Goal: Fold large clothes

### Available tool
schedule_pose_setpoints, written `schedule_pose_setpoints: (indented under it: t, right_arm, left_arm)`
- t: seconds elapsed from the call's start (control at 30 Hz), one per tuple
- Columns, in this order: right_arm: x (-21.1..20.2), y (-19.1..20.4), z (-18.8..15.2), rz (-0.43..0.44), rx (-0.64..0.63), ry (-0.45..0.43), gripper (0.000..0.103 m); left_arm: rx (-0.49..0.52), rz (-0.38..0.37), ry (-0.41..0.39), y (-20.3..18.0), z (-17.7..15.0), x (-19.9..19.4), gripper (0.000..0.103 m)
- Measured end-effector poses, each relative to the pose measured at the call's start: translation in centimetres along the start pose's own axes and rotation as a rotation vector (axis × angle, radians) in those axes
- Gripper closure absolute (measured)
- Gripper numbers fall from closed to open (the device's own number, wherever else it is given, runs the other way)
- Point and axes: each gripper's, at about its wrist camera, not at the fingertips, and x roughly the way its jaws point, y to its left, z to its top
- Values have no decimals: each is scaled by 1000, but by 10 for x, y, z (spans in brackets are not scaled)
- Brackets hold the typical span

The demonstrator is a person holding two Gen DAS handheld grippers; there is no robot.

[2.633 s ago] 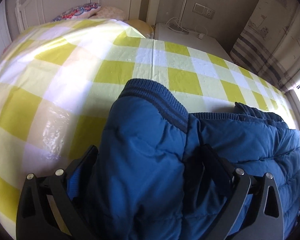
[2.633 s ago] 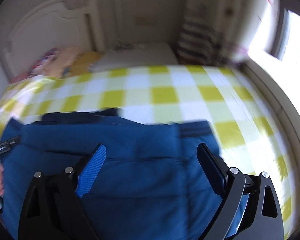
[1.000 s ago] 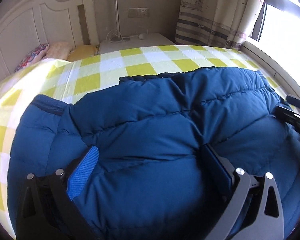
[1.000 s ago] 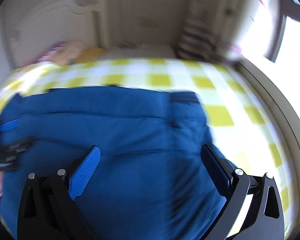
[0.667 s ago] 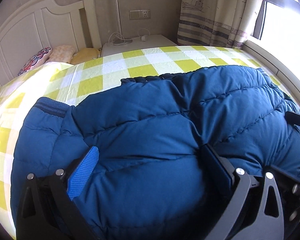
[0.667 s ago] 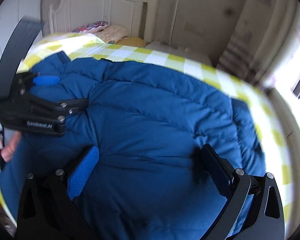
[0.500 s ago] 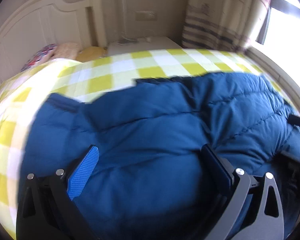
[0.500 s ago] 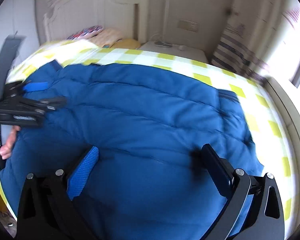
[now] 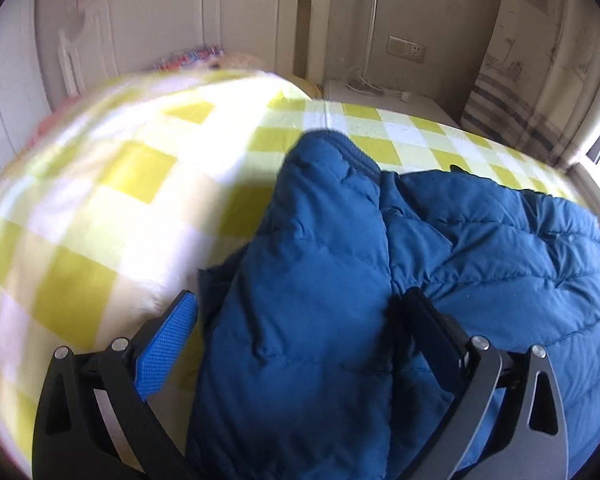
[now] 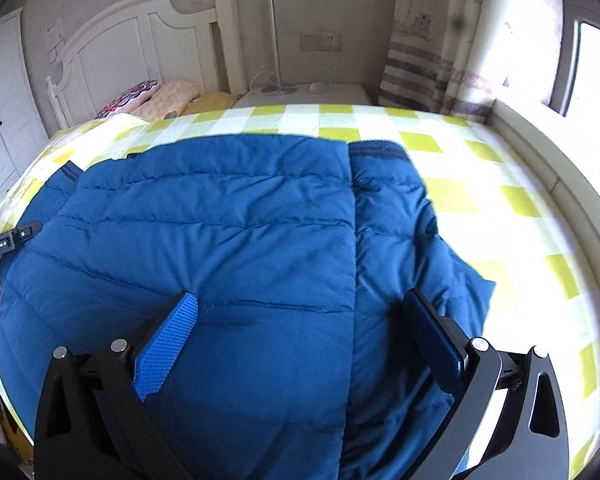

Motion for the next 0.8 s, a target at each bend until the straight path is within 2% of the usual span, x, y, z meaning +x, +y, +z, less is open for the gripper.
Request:
schedule_pose_setpoints:
  t: [0.03, 0.07, 0.1, 0.13, 0.23, 0.3, 0.33, 0.4, 0.43, 0.5, 0.63, 0.73, 0.77, 0.8]
  right_arm:
    - [-8, 4, -1, -19, -10, -28, 5]
    - [-14, 9, -1, -15, -21, -47, 5]
    - [-22, 16, -1, 14, -41, -71, 5]
    - [-30, 26, -2, 47, -67, -91, 5]
    - [-42, 61, -3, 95, -187, -112, 5]
    - [-39, 89, -10, 113, -291, -99, 6]
    - [-33, 98, -14, 112, -336, -84, 5]
    - [-15, 111, -26, 92, -388, -57, 5]
    - [-10, 107, -27, 112, -365, -65, 5]
    - [-6, 99, -22, 145, -328, -33, 5]
    - [-9, 91, -21, 132, -312, -30, 5]
    - [-18, 72, -21, 90, -276, -41, 5]
    - [-22, 61, -20, 74, -248, -45, 5]
    - [-27, 49, -22, 51, -212, -46, 5]
  left_arm:
    - [18, 67, -39, -5, 0, -12, 3]
    - [26, 94, -73, -9, -1, -23, 3]
    - [33, 68, -134, -15, 0, -42, 3]
    - [42, 9, -173, -22, 1, -58, 3]
    - [140, -72, -221, -58, 2, -84, 2]
    - [225, -106, -204, -84, -3, -81, 2]
    - [285, -123, -166, -103, -12, -67, 2]
    - [357, -101, -76, -123, -29, -35, 2]
    - [379, -79, -84, -128, -35, -26, 2]
    - [353, -111, -58, -123, -29, -26, 2]
    - [300, -179, -25, -109, -26, -23, 2]
    - [242, -157, -57, -85, -22, -34, 2]
    - [218, -133, -77, -76, -20, -38, 2]
    - [188, -78, -100, -61, -18, -40, 2]
